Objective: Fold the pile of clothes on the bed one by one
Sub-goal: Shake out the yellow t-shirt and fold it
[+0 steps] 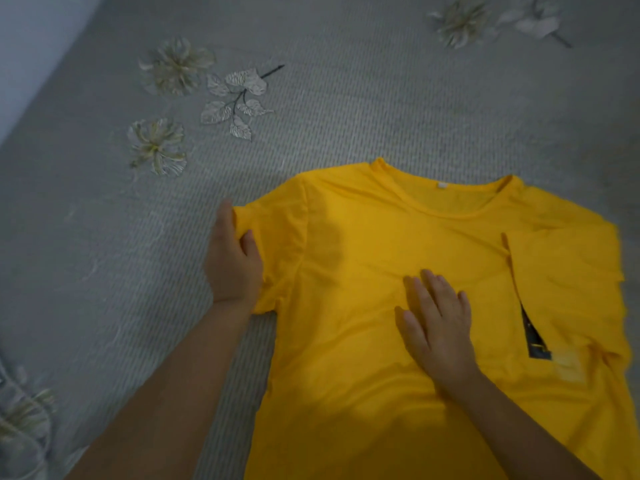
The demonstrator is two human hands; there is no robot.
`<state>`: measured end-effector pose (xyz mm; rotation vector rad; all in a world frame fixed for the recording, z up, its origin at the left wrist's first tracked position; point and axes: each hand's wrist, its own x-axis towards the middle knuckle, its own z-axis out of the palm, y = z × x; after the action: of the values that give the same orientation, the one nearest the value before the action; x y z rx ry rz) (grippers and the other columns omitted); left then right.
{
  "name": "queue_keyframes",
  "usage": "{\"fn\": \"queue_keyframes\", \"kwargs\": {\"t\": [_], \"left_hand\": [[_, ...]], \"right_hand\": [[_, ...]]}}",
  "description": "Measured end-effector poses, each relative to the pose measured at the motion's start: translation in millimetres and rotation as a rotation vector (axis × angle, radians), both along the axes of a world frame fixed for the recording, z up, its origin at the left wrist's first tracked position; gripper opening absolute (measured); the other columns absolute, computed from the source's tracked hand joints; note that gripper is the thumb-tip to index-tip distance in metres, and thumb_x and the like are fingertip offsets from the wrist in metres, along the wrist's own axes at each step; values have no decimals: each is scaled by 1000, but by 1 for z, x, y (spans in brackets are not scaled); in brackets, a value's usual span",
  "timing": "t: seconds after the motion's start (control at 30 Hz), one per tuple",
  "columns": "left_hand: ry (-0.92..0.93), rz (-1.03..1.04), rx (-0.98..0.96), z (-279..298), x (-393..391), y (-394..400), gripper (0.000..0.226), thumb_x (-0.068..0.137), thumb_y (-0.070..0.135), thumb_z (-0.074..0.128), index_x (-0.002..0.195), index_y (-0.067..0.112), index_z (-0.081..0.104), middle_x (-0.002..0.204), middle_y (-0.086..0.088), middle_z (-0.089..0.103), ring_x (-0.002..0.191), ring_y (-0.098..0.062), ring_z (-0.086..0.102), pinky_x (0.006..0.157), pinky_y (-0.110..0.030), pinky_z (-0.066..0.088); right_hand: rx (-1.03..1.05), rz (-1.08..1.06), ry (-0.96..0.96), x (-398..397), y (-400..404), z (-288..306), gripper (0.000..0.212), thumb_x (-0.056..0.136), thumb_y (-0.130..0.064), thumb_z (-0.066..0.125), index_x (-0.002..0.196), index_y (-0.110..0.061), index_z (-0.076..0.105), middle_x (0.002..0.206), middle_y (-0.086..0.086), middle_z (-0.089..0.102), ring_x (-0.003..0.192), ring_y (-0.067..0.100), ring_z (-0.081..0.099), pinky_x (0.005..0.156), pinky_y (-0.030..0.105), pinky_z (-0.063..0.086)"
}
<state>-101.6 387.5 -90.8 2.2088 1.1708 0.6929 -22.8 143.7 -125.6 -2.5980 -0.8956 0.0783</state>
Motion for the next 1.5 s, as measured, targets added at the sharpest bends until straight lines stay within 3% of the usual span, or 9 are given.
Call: {"fn": "queue_keyframes", "kwargs": {"t": [0.23, 0.33, 0.43, 0.57, 0.67, 0.87, 1.07, 1.27, 1.5], "left_hand": [[219, -658, -44, 22, 48, -129, 73, 89, 28, 55, 137, 29, 0, 134, -13, 46, 108, -34, 53, 72, -42, 46], [343, -803, 2, 17, 17, -158, 68, 82, 22, 65, 140, 13, 32, 113, -15, 60, 90, -34, 62, 58, -36, 49], [318, -747, 237, 6, -29, -161, 46, 73, 18, 65, 114, -2, 60, 83, -17, 68, 65, -29, 66, 46, -26, 49], [384, -589, 321, -10, -101, -157, 49, 79, 25, 42, 110, -10, 57, 96, -31, 63, 83, -44, 63, 75, -42, 48], [555, -337, 97, -10, -155, -178, 62, 81, 34, 41, 120, -14, 50, 109, -41, 52, 95, -56, 54, 77, -60, 44], [574, 13, -327, -11, -224, -215, 72, 90, 29, 54, 145, 9, 13, 137, -30, 34, 120, -44, 38, 95, -54, 32], [497, -109, -457, 3, -291, -242, 70, 92, 25, 49, 146, 14, 6, 153, -11, 16, 133, -36, 29, 104, -48, 26], [418, -166, -539, 2, -333, -231, 68, 92, 16, 51, 145, 11, 10, 152, -13, 17, 135, -35, 26, 107, -44, 22], [468, -375, -606, 4, -391, -222, 63, 94, 9, 45, 145, 9, 8, 153, -11, 12, 138, -31, 21, 109, -38, 17]], "right_hand": [[149, -117, 34, -1, -83, 31, 74, 96, -49, 20, 114, 15, 53, 119, 34, 52, 115, 37, 45, 103, 35, 29], [57, -171, 9, -17, -131, 35, 75, 96, -49, 20, 108, 16, 57, 114, 34, 56, 107, 47, 53, 94, 52, 37], [-39, -235, -22, -36, -175, 31, 77, 95, -51, 18, 107, 15, 58, 112, 33, 57, 104, 53, 53, 87, 63, 37], [-90, -432, 150, -61, -221, 30, 85, 87, -61, 27, 123, 13, 46, 127, 34, 46, 119, 50, 42, 99, 59, 30], [-106, -540, 253, -86, -248, 25, 69, 87, -37, 57, 134, 7, 35, 130, 33, 42, 120, 46, 39, 100, 55, 31], [-33, -481, 417, -136, -279, 28, 67, 89, -31, 54, 144, -13, 21, 117, 24, 51, 102, 34, 49, 78, 33, 35], [-87, -325, 517, -217, -310, 36, 59, 92, -20, 51, 136, -33, 13, 92, 20, 59, 79, 30, 57, 64, 32, 38], [59, -524, 473, -241, -345, 43, 51, 93, -3, 43, 141, -9, 25, 110, 37, 55, 88, 45, 57, 71, 43, 45], [-99, -422, 527, -288, -385, 50, 55, 93, -1, 44, 141, -13, 21, 111, 31, 59, 85, 41, 60, 70, 36, 42]]}}
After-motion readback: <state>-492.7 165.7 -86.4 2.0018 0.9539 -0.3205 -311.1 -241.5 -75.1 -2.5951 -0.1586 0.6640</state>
